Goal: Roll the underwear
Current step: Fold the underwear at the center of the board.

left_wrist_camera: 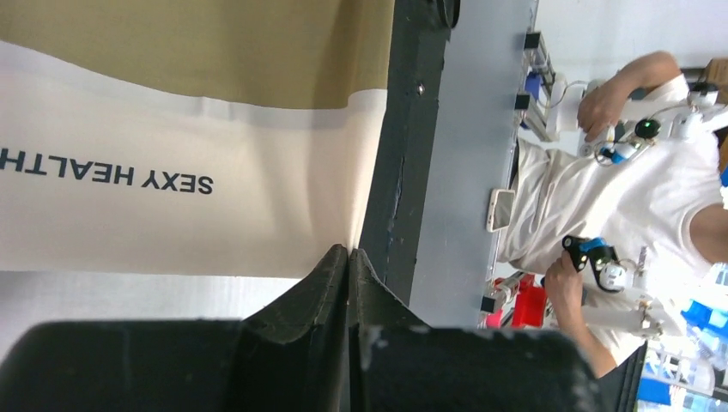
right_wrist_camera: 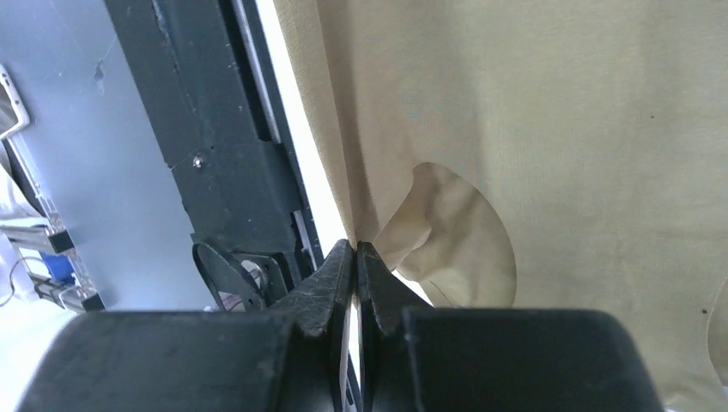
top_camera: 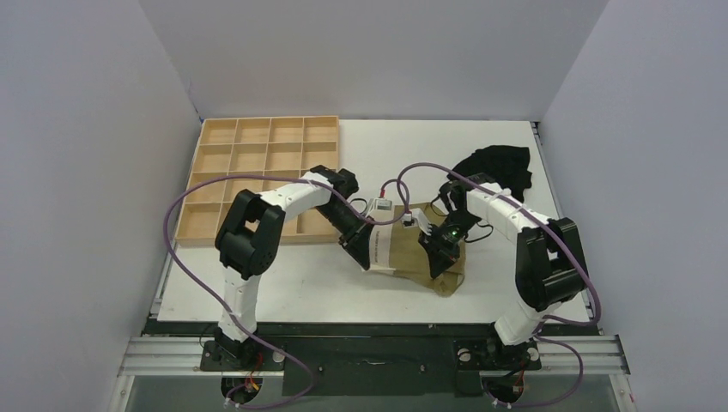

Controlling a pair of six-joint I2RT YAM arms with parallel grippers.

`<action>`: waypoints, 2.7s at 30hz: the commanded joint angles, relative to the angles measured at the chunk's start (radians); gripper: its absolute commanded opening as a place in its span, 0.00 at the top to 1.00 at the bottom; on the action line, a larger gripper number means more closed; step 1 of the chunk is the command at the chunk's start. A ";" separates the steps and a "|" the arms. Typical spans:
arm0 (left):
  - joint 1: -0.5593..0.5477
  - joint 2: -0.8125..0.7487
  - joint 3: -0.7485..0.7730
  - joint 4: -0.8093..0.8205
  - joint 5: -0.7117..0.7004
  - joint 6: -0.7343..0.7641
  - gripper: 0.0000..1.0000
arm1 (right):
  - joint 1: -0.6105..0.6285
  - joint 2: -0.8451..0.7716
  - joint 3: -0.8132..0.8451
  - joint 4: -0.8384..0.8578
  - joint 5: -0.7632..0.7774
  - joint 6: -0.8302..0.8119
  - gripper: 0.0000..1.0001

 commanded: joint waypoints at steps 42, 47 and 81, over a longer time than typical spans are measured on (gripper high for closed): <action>0.170 0.077 0.154 0.308 -0.138 -0.393 1.00 | 0.063 0.327 0.712 -0.216 0.433 -0.091 0.99; 0.183 0.094 0.165 0.301 -0.164 -0.415 1.00 | 0.080 0.392 0.755 -0.194 0.471 -0.098 0.98; 0.207 0.145 0.190 0.370 -0.390 -0.582 0.94 | 0.069 0.450 0.719 0.006 0.507 -0.012 0.89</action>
